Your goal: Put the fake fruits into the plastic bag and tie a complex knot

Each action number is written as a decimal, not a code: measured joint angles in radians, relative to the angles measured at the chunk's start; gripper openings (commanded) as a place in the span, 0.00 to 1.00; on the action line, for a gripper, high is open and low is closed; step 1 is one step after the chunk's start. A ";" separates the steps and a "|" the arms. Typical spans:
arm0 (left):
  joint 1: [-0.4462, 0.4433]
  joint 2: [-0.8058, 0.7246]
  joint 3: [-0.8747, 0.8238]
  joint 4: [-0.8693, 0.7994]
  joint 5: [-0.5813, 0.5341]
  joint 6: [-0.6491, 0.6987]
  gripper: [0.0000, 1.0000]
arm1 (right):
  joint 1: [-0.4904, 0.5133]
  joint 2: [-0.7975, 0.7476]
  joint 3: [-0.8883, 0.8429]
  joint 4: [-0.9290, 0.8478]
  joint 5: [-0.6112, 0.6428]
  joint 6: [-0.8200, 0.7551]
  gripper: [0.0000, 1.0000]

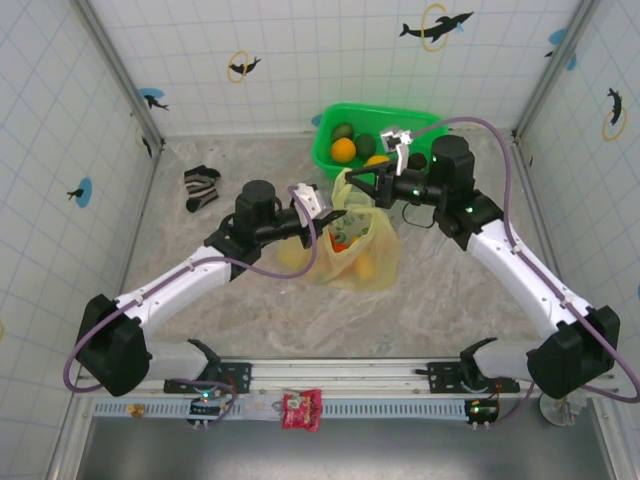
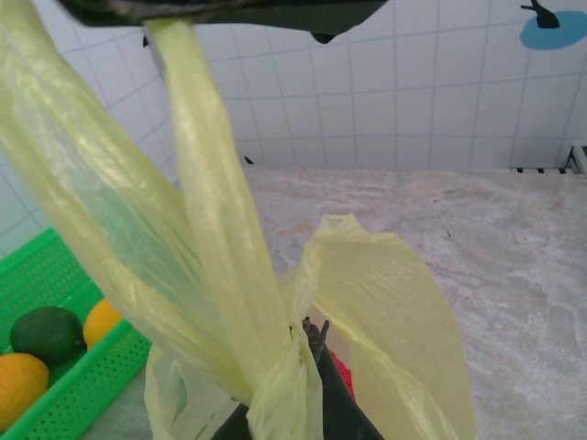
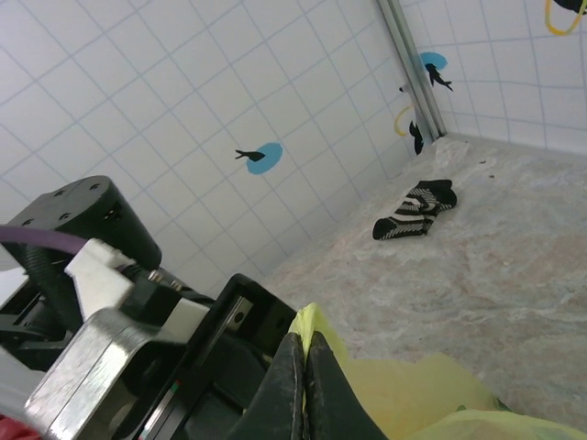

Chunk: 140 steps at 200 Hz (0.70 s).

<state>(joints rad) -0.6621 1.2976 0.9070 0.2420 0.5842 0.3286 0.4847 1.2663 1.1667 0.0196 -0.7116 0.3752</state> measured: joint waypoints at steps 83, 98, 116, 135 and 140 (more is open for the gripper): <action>0.000 0.012 -0.017 0.043 0.031 -0.102 0.00 | 0.119 -0.336 -0.543 0.196 0.095 -0.201 0.00; 0.000 0.023 -0.023 0.032 0.031 -0.113 0.00 | 0.129 -0.333 -0.588 0.239 0.138 -0.223 0.00; 0.003 0.027 -0.026 0.026 0.024 -0.124 0.00 | 0.136 -0.313 -0.600 0.264 0.210 -0.237 0.00; 0.011 0.027 -0.026 0.026 0.014 -0.125 0.00 | 0.138 -0.284 -0.600 0.296 0.296 -0.245 0.00; 0.013 0.027 -0.026 0.024 0.012 -0.127 0.00 | 0.138 -0.278 -0.600 0.304 0.308 -0.246 0.02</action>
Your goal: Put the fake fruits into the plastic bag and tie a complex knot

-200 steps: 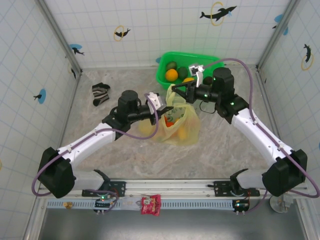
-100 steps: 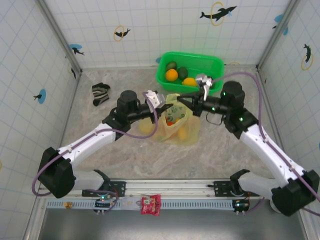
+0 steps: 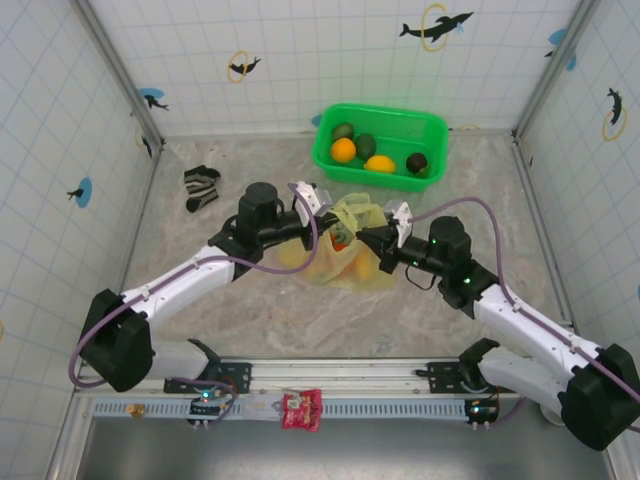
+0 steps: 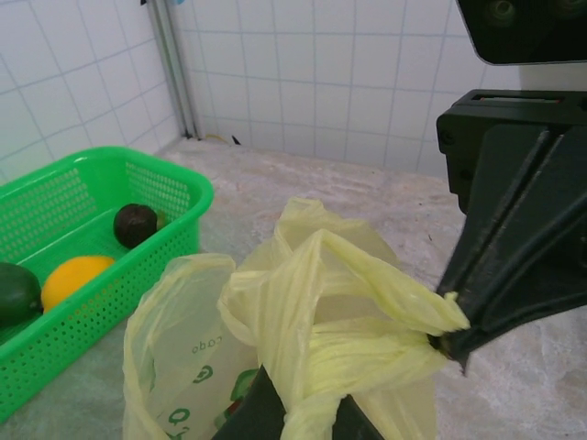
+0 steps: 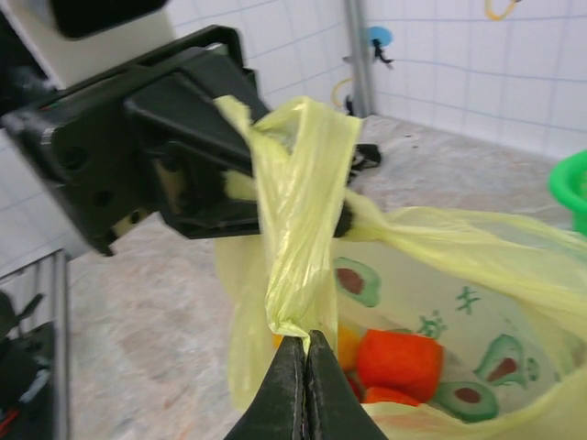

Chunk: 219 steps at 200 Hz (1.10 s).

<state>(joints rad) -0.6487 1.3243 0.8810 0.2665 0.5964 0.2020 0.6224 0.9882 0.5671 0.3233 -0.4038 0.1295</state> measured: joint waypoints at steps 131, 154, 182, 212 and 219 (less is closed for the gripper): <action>0.011 -0.014 -0.004 0.025 -0.041 0.003 0.00 | -0.016 -0.049 0.043 -0.053 -0.060 -0.007 0.00; 0.008 -0.016 -0.005 0.030 -0.039 0.007 0.00 | -0.023 -0.038 0.041 -0.076 -0.075 0.018 0.00; -0.003 -0.016 -0.005 0.019 -0.039 0.037 0.00 | -0.019 -0.027 0.023 -0.058 -0.072 0.057 0.15; -0.032 -0.018 -0.005 0.008 -0.060 0.087 0.00 | -0.018 -0.019 0.050 -0.069 -0.037 0.066 0.27; -0.040 -0.020 -0.005 0.000 -0.068 0.098 0.00 | -0.016 -0.015 0.073 -0.078 -0.031 0.062 0.34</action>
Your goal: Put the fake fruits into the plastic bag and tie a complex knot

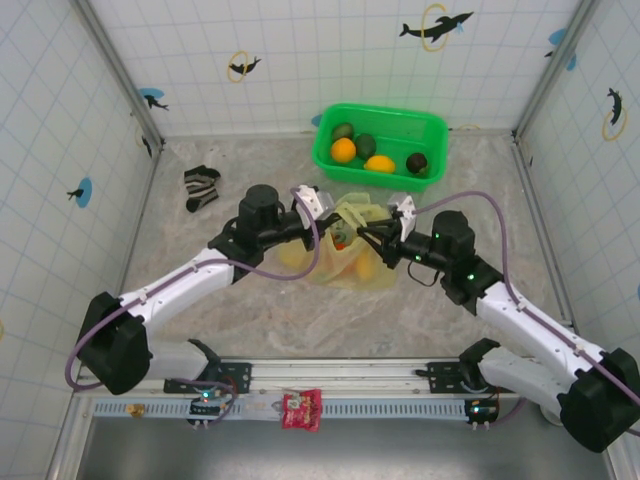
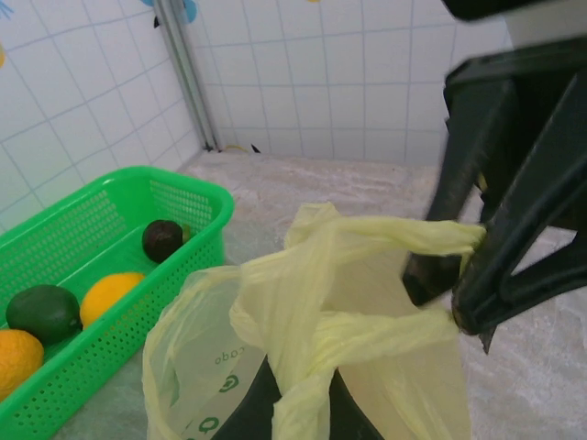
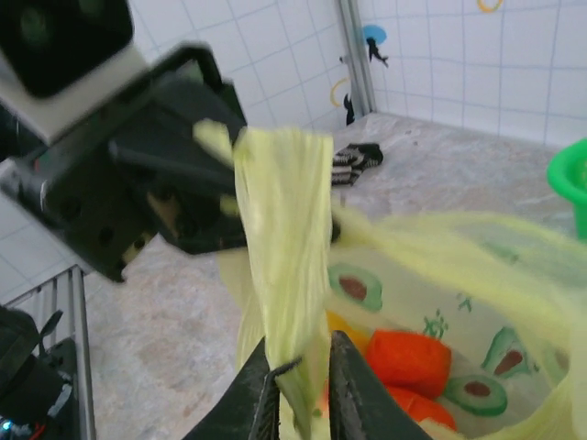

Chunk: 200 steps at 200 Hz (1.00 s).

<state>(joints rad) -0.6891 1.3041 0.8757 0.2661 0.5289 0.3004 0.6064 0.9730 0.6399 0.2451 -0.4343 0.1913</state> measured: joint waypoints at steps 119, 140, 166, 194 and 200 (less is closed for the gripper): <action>-0.024 -0.011 0.000 -0.041 -0.044 0.071 0.00 | -0.042 0.061 0.284 -0.283 0.007 -0.122 0.42; -0.024 -0.011 0.000 -0.041 -0.044 0.071 0.00 | -0.072 0.053 0.284 -0.333 -0.020 -0.124 0.41; -0.024 -0.011 0.000 -0.041 -0.045 0.071 0.00 | -0.108 0.025 0.284 -0.369 -0.064 -0.123 0.40; -0.024 -0.011 0.000 -0.042 -0.045 0.079 0.00 | -0.127 0.005 0.284 -0.384 -0.102 -0.121 0.48; -0.024 -0.011 0.000 -0.042 -0.045 0.082 0.00 | -0.128 0.002 0.284 -0.388 -0.112 -0.121 0.51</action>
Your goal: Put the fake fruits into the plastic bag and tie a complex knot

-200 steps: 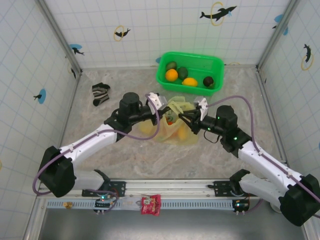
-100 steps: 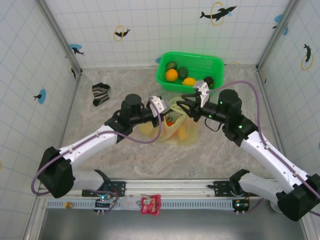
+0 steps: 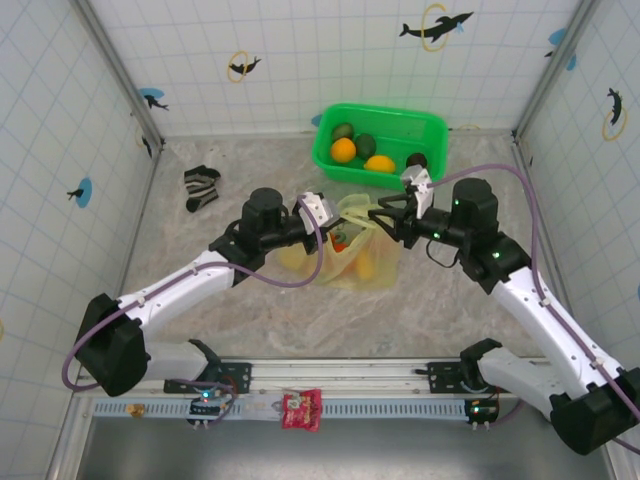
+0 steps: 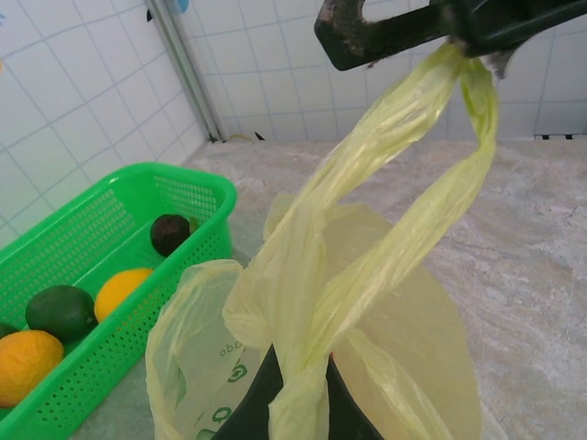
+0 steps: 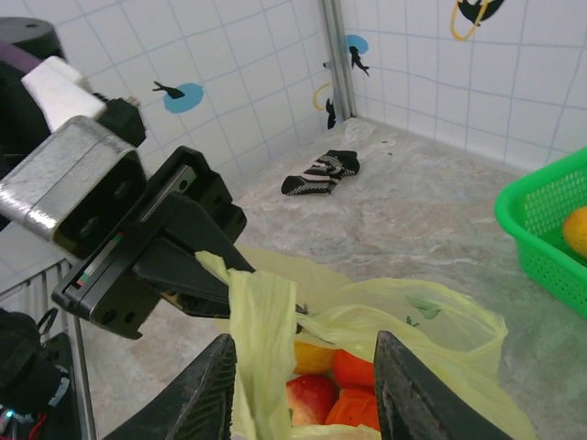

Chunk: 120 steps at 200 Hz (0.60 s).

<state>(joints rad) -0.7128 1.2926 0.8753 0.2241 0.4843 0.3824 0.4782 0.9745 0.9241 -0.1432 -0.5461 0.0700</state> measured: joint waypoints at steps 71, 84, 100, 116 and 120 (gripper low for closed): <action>0.000 0.000 0.000 -0.008 0.000 0.007 0.00 | -0.002 -0.023 -0.005 -0.018 -0.046 0.002 0.40; 0.000 0.000 0.000 -0.008 0.000 0.007 0.00 | -0.002 -0.021 -0.011 -0.018 -0.050 0.004 0.40; 0.000 0.000 0.000 -0.009 0.000 0.007 0.00 | -0.002 -0.014 -0.018 -0.016 -0.053 0.005 0.40; 0.000 0.000 0.000 -0.010 0.000 0.007 0.00 | -0.002 -0.007 -0.029 -0.015 -0.053 0.005 0.38; 0.000 0.000 0.000 -0.010 0.000 0.007 0.00 | -0.003 -0.006 -0.031 -0.014 -0.053 0.005 0.37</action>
<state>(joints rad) -0.7128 1.2926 0.8753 0.2142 0.4843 0.3897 0.4755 0.9688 0.8932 -0.1577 -0.5995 0.0753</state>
